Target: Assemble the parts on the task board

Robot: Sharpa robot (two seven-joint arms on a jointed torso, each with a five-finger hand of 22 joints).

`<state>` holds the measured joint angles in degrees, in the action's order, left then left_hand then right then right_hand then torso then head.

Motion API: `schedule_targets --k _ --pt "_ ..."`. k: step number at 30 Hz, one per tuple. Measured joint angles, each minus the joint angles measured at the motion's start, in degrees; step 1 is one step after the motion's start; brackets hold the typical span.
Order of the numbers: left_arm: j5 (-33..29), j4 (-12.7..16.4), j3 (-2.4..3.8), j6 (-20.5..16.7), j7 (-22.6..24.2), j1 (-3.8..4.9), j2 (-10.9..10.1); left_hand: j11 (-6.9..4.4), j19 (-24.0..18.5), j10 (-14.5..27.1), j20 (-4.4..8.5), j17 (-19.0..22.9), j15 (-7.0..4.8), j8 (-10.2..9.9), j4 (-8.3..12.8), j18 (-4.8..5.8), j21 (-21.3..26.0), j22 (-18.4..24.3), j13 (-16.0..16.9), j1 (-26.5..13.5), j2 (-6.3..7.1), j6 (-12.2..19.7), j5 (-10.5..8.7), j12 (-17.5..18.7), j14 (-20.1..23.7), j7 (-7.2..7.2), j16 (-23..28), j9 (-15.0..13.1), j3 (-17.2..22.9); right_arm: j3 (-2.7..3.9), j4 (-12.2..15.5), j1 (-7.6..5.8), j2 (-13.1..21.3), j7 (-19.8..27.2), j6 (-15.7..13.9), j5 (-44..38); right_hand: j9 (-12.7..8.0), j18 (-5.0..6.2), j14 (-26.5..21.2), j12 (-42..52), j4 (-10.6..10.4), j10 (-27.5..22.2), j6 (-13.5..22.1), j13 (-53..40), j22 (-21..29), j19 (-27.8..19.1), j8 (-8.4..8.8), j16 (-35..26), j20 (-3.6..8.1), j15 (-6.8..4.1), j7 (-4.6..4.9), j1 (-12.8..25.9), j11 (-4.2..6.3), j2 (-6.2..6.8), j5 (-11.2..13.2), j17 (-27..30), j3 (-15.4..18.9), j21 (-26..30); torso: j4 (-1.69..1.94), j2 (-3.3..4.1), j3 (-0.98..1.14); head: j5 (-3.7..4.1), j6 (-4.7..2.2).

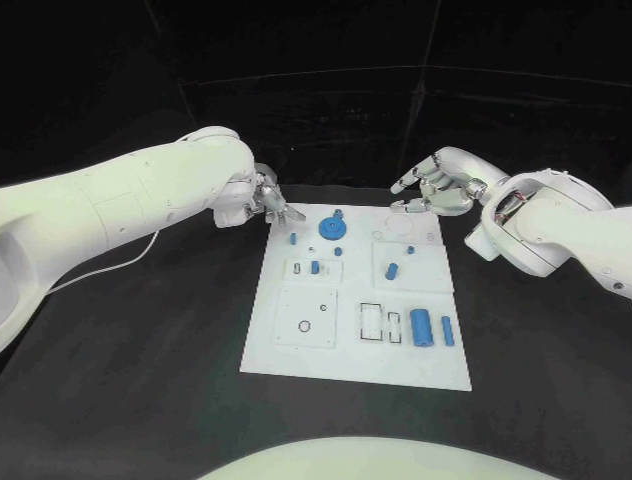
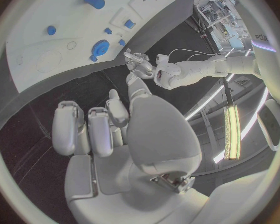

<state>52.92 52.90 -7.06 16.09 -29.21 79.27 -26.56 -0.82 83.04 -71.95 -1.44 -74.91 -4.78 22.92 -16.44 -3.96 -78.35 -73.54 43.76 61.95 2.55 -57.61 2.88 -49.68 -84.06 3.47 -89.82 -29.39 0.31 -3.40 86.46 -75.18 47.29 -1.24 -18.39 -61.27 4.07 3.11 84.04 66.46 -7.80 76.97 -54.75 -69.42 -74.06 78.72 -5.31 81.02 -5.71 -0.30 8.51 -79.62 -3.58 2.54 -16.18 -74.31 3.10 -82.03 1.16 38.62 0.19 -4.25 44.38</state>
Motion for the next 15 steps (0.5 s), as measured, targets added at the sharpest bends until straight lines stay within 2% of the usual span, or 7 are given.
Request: schedule_targets --k 8,10,13,15 --pt "0.7 -1.3 -0.24 0.3 0.3 -0.7 1.4 0.2 0.0 0.2 0.0 0.0 0.0 -0.3 -0.1 0.0 0.2 -0.1 -0.2 0.0 0.0 0.0 0.0 0.0 0.0 0.0 0.0 0.1 -0.2 0.0 -0.1 0.0 -0.3 0.0 0.0 0.0 0.0 0.0 0.0 0.0 0.0 0.0 0.0 0.0 0.0 0.0 0.0 0.0 0.0 0.0 0.0 0.0 0.0 0.0 0.0 0.0 0.0 0.0 0.0 -0.09 0.04 -0.07 -0.07" --pt "0.8 -1.5 -0.25 0.4 0.3 -0.76 1.6 0.2 0.1 0.2 -0.15 0.0 0.0 -0.3 0.1 0.01 0.2 -0.2 -0.2 0.4 -0.44 0.0 0.0 0.0 0.0 0.0 0.0 0.3 -0.4 0.0 -0.1 0.0 -0.3 0.0 0.0 0.0 0.0 0.0 0.0 0.0 0.0 0.0 0.0 0.0 0.0 0.0 0.0 0.0 0.0 0.0 0.0 0.0 0.0 0.0 0.0 0.0 0.0 0.0 0.0 -0.09 0.04 -0.06 -0.09" --pt "1.2 -1.8 -0.26 0.8 0.3 -0.88 2.0 0.2 0.2 0.2 -0.21 0.0 0.0 -0.3 0.3 0.0 0.2 -0.2 -0.3 0.9 -0.37 0.0 0.0 0.0 0.0 0.0 0.0 0.4 -0.6 0.0 -0.1 0.0 -0.3 0.0 0.0 0.0 0.0 0.0 0.0 0.0 0.0 0.0 0.0 0.0 0.0 0.0 0.0 0.0 0.0 0.0 0.0 0.0 0.0 0.0 0.0 0.0 0.0 0.0 -0.02 -0.09 0.05 -0.05 -0.14" --pt "1.6 -2.1 -0.27 1.0 0.3 -0.95 2.2 0.2 0.2 0.2 -0.21 0.0 0.0 -0.3 0.3 0.0 0.2 -0.3 -0.4 1.6 -1.06 0.0 0.0 0.0 0.0 0.0 0.0 0.6 -0.6 0.0 -0.1 0.0 -0.3 0.0 0.0 0.0 0.0 0.0 0.0 0.0 0.0 0.0 0.0 0.0 0.0 0.0 0.0 0.0 0.0 0.0 0.0 0.0 0.0 0.0 0.0 0.0 0.0 0.0 -0.03 -0.1 0.05 -0.06 -0.15"
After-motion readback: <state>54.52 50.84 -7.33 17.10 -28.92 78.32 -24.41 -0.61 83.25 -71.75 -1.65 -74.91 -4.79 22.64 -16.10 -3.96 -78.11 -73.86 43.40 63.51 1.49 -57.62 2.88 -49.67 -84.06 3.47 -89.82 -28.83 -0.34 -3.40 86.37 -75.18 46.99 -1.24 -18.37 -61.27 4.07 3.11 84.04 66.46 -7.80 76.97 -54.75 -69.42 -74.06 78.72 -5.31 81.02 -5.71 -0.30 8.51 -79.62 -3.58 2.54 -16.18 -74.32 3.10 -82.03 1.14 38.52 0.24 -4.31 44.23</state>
